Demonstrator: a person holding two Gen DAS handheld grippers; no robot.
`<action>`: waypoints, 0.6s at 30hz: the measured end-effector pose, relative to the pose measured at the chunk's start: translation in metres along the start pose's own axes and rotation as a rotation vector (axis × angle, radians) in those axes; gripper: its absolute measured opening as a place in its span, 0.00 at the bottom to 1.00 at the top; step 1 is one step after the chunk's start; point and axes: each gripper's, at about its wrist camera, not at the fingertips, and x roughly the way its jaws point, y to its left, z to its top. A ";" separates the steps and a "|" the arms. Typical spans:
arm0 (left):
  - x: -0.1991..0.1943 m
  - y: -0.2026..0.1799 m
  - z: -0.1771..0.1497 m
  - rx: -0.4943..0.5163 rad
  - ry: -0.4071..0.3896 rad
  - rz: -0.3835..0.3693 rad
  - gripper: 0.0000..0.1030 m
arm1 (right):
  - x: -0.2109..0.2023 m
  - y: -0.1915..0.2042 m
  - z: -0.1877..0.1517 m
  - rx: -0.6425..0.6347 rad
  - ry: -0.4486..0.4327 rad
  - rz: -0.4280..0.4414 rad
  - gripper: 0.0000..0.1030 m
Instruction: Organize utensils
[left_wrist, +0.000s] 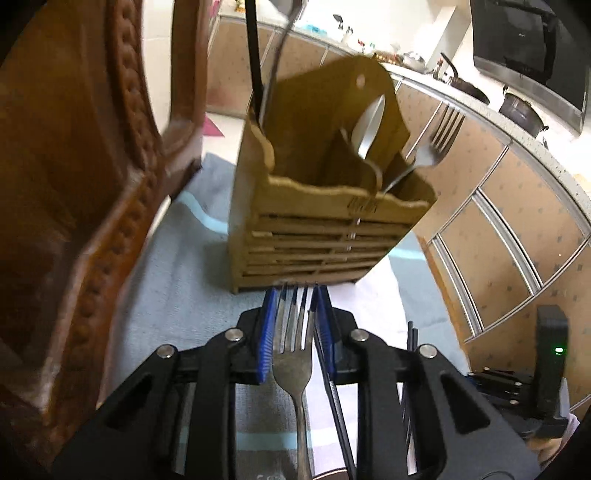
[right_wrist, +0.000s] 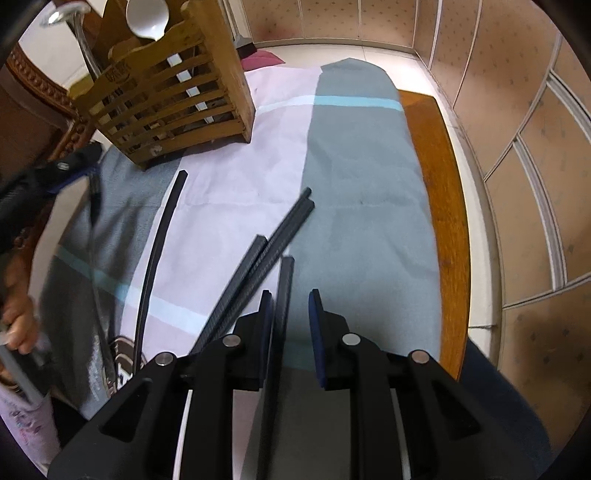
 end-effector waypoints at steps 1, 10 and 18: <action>-0.003 0.001 0.002 0.002 -0.010 0.001 0.21 | 0.003 0.004 0.003 -0.013 0.009 -0.018 0.20; -0.042 -0.012 0.004 0.029 -0.066 -0.014 0.20 | -0.016 0.022 0.020 -0.047 -0.012 -0.049 0.08; -0.055 -0.016 0.006 -0.042 -0.042 -0.109 0.20 | -0.056 0.037 0.019 -0.080 -0.131 0.023 0.07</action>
